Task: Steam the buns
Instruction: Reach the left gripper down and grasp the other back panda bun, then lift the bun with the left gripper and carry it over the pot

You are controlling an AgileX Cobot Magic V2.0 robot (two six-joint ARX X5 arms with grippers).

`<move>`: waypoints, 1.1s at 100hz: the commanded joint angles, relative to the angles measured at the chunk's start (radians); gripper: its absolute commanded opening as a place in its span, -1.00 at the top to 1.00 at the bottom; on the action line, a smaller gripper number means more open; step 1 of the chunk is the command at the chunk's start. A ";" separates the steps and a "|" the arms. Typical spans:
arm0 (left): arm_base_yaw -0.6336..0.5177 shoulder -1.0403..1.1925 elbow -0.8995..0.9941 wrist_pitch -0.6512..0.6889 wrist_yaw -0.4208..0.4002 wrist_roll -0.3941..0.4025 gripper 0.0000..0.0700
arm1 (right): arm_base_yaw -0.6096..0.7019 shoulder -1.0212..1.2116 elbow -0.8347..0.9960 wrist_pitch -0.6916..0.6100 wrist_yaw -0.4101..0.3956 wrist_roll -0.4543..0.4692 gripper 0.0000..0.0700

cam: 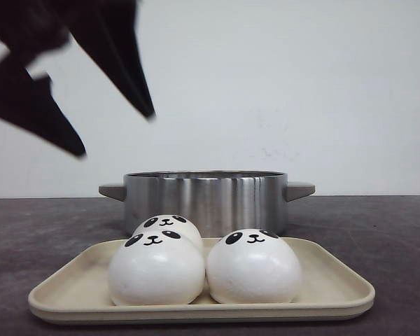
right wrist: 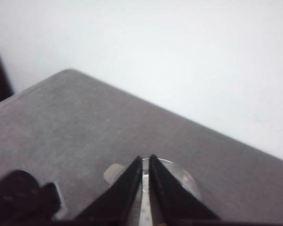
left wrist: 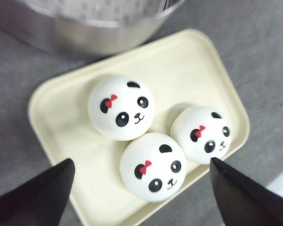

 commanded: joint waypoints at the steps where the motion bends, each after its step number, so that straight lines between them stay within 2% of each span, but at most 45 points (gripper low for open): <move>1: -0.017 0.052 0.019 0.032 -0.014 -0.038 -0.58 | 0.043 -0.016 0.022 -0.011 0.029 0.038 0.95; 12: -0.036 0.134 0.025 0.066 -0.042 -0.048 -0.59 | 0.070 -0.061 0.022 -0.039 0.074 0.066 0.95; 33: -0.052 0.266 0.080 0.092 -0.118 -0.048 -0.59 | 0.077 -0.110 0.022 -0.071 0.075 0.122 0.95; 75: -0.053 0.462 0.203 0.040 -0.129 -0.079 -0.53 | 0.077 -0.121 0.022 -0.112 0.076 0.132 0.95; 92: -0.053 0.469 0.203 0.036 -0.166 -0.077 0.19 | 0.077 -0.122 0.022 -0.134 0.089 0.132 0.95; 100: -0.052 0.469 0.204 0.036 -0.167 -0.073 0.63 | 0.077 -0.121 0.022 -0.145 0.110 0.133 0.95; 104: -0.050 0.469 0.204 0.035 -0.169 -0.065 0.97 | 0.077 -0.121 0.022 -0.151 0.116 0.133 0.95; 110: -0.050 0.469 0.204 0.034 -0.169 -0.044 1.00 | 0.077 -0.121 0.022 -0.156 0.123 0.136 0.95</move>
